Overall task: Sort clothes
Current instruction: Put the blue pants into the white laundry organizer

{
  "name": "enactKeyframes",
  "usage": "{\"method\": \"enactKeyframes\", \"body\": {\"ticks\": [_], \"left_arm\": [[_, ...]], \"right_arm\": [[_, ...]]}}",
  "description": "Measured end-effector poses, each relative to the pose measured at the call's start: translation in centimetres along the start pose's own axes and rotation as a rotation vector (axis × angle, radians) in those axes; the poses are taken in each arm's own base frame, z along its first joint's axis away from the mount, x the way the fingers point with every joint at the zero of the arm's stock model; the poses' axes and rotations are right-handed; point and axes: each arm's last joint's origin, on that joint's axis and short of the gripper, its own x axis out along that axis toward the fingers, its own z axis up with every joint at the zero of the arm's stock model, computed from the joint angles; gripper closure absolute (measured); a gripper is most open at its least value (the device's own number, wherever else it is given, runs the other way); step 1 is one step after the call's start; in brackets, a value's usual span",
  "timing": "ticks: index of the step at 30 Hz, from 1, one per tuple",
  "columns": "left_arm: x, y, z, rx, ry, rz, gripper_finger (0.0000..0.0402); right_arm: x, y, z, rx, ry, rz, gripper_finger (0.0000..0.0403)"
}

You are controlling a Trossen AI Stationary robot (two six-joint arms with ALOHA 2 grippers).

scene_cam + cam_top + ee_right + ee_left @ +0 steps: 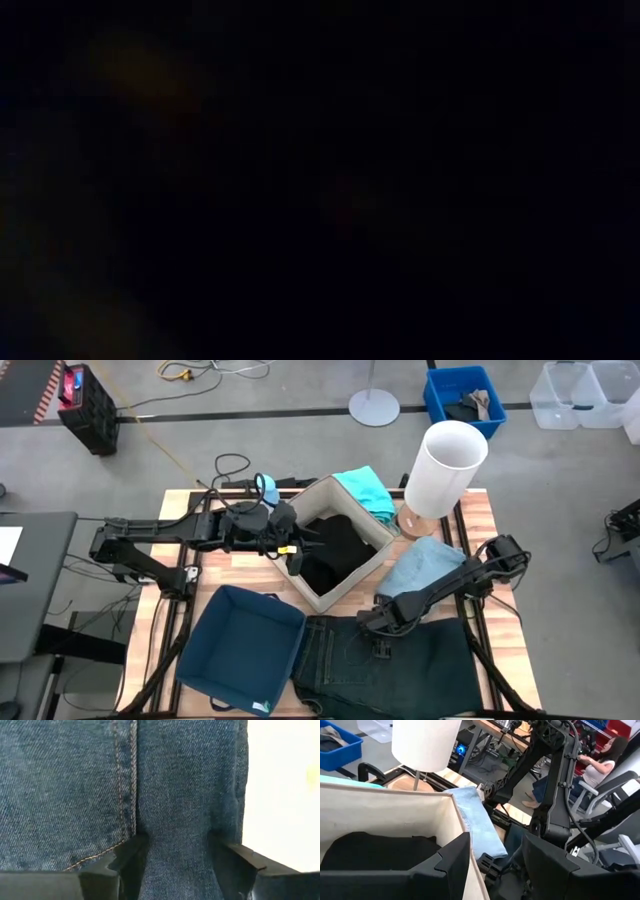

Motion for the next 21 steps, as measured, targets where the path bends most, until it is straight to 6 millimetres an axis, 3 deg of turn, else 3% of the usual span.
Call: {"method": "enactKeyframes", "body": {"ticks": [5, 11, 21], "left_arm": [[0.0, 0.0, 0.0, 0.009, -0.002, -0.001, 0.0228], [0.0, 0.0, 0.0, 0.009, -0.004, -0.002, 0.0228], [0.0, 0.0, 0.0, 0.009, -0.005, -0.002, 0.0228]], "right_arm": [[-2.9, -0.5, 0.2, 0.018, -0.064, 0.006, 0.0168], [-4.4, -1.8, 0.1, 0.018, -0.051, -0.015, 0.0168], [-0.3, -2.5, 0.4, -0.039, 0.107, 0.002, 0.0168]]}}
